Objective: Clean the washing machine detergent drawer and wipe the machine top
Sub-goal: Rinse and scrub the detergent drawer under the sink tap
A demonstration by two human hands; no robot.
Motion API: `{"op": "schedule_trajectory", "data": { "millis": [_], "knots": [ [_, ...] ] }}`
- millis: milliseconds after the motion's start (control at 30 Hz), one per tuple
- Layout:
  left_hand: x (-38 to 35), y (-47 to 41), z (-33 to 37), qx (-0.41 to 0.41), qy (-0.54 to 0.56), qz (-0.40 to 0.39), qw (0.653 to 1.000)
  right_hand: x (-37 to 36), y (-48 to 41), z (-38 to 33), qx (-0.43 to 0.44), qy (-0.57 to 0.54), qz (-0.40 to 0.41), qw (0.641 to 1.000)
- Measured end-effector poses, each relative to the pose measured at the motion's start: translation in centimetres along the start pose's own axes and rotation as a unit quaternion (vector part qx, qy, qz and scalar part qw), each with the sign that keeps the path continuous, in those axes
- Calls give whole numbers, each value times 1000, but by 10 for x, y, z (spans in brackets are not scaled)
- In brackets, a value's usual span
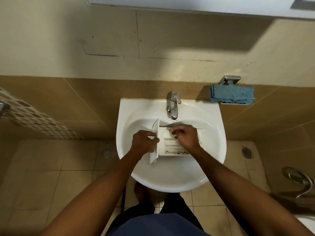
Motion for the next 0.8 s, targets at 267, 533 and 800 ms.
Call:
{"op": "schedule_trajectory", "data": {
  "millis": [267,533,800],
  "knots": [
    [-3,-5,-5,11,-10,6,1000,-7,-66,-20,-267,-482,41,834],
    [-3,-5,-6,9,0,1,1000,-12,-61,-3,-316,-480,-12,818],
    [-3,-5,-6,9,-6,4,1000,-7,-72,-10,-297,-552,4,780]
  ]
}}
Point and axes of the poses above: each hand's wrist, its own y-axis away from the middle knuckle, its own x-axis out of the back of the hand, z = x × y, the point moved 1 cm from there along -y, towards the middle knuckle, and after that the axes turned 10 degrees about -y, right-handed, at the moved point
